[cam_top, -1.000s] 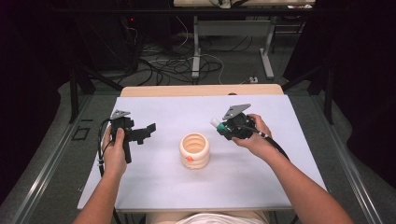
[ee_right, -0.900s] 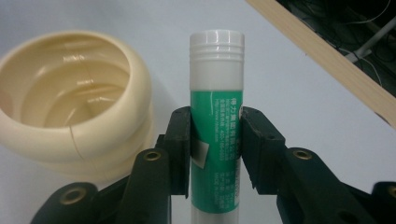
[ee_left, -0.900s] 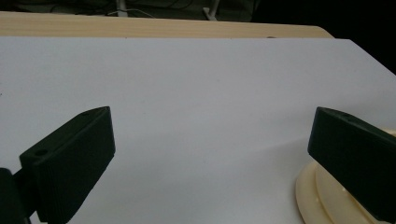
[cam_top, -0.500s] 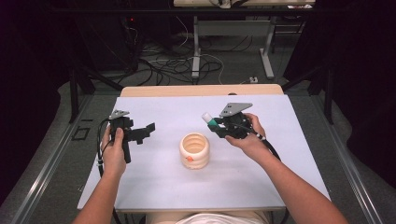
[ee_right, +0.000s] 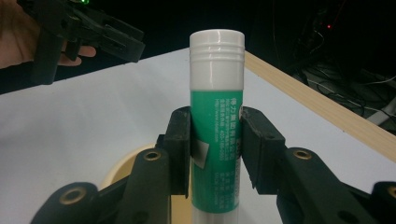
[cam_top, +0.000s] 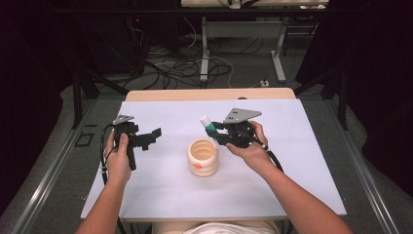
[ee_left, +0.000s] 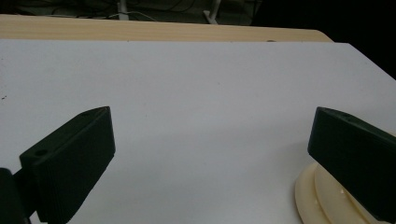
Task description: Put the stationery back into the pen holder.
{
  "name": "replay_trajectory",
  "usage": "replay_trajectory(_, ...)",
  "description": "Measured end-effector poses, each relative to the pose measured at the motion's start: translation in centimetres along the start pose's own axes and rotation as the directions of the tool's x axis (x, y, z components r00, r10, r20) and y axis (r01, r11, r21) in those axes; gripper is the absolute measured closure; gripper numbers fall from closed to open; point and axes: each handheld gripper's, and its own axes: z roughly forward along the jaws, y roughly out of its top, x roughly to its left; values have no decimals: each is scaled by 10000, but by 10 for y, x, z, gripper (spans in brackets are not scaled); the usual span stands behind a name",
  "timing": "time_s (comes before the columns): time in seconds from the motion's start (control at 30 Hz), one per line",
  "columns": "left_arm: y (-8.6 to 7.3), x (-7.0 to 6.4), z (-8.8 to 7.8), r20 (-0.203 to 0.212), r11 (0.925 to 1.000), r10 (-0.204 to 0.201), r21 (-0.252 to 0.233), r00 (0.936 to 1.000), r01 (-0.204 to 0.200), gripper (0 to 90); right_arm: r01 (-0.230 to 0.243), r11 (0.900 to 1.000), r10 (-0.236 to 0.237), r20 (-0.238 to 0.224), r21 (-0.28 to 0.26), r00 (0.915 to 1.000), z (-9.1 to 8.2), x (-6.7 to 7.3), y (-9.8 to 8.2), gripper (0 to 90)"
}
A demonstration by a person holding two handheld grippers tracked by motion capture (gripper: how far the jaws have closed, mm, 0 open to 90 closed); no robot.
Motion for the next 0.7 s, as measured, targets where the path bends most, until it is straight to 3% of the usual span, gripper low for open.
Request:
replay_trajectory(0.4, 0, 1, -1, 6, 10000, -1, -31, 10000, 1, 6, -362, 9975, 353, -156, -614, 9993, 7, 10, -3, 655)
replay_trajectory(0.7, 1, 1, -1, -10, 9999, -31, -124, 10000, 31, 6, -390, 9972, 379, -182, -641, 9991, 11, 15, -9, 655)
